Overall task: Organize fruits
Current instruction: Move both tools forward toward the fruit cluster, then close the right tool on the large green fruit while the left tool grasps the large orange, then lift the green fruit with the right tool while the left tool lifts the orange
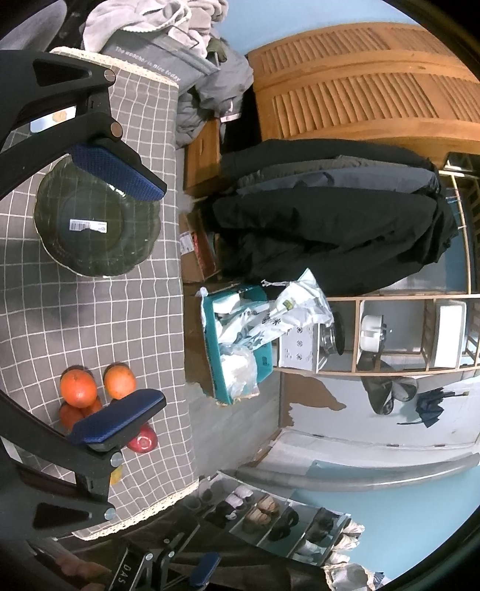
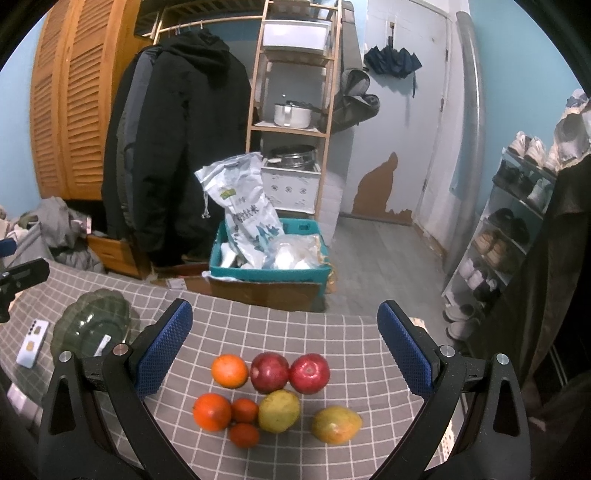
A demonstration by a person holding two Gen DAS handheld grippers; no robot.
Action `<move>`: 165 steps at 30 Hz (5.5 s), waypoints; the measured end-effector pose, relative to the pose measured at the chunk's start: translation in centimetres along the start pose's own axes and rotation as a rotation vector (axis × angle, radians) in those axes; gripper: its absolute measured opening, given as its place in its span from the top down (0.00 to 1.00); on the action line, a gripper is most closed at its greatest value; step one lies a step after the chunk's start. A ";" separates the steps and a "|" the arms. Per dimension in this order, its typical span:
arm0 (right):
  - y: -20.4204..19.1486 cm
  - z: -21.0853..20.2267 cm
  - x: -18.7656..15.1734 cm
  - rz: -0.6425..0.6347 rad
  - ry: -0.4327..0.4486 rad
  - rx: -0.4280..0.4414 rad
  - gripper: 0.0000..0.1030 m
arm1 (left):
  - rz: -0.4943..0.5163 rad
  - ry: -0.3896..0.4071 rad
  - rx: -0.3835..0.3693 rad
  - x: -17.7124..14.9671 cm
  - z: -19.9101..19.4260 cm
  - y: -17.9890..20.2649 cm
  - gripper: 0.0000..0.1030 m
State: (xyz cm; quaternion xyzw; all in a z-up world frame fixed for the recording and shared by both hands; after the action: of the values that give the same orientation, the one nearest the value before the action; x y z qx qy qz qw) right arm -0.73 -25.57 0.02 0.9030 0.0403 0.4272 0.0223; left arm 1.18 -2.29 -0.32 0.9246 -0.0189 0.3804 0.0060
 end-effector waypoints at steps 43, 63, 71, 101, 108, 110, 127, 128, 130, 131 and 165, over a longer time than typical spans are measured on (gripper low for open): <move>6.2 12.0 -9.9 0.145 -0.495 -0.054 0.04 | 0.201 -0.400 -0.068 -8.6 15.5 9.0 0.01; 7.3 17.6 -14.7 0.160 -0.704 -0.036 0.05 | 0.215 -0.554 -0.142 -12.3 21.2 11.4 0.01; 7.3 19.6 -15.2 0.145 -0.735 -0.023 0.05 | 0.235 -0.581 -0.176 -12.6 21.7 12.4 0.01; 7.3 23.5 -17.6 0.132 -0.792 -0.023 0.20 | 0.117 -0.656 -0.318 -13.2 23.7 10.8 0.19; 6.4 22.2 -17.0 0.122 -0.768 -0.033 0.22 | 0.079 -0.671 -0.340 -13.5 24.6 10.9 0.19; 6.4 21.8 -16.6 0.127 -0.758 -0.033 0.22 | 0.059 -0.674 -0.364 -13.6 24.6 10.6 0.23; 7.1 20.1 -15.9 0.228 -0.771 0.036 0.44 | 0.095 -0.633 -0.273 -13.2 23.6 9.6 0.35; 6.9 20.0 -16.1 0.225 -0.768 0.033 0.42 | 0.095 -0.630 -0.268 -13.1 23.6 9.6 0.35; 7.0 20.2 -16.0 0.214 -0.762 0.025 0.33 | 0.098 -0.619 -0.261 -12.9 23.5 9.1 0.35; 6.9 20.3 -15.9 0.204 -0.757 0.023 0.32 | 0.101 -0.615 -0.258 -12.8 23.4 9.0 0.35; 6.2 25.9 -15.7 0.131 -0.743 0.012 0.27 | 0.112 -0.572 -0.182 -11.3 23.9 7.8 0.35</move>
State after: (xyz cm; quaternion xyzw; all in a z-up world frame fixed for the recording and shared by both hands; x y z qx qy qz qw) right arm 9.67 -33.30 -28.02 0.9972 -0.0260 0.0706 0.0028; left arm 9.61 -10.31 -25.29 0.9874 -0.1049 0.1013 0.0622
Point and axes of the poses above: each gripper's, at about its wrist camera, not at the fingertips, and z roughly the way its jaws point, y to its right, x to its top, the point moved 1 cm from there along z, roughly the way its jaws point, and after that the axes turned 7 degrees about -y, right-handed, at the moved point
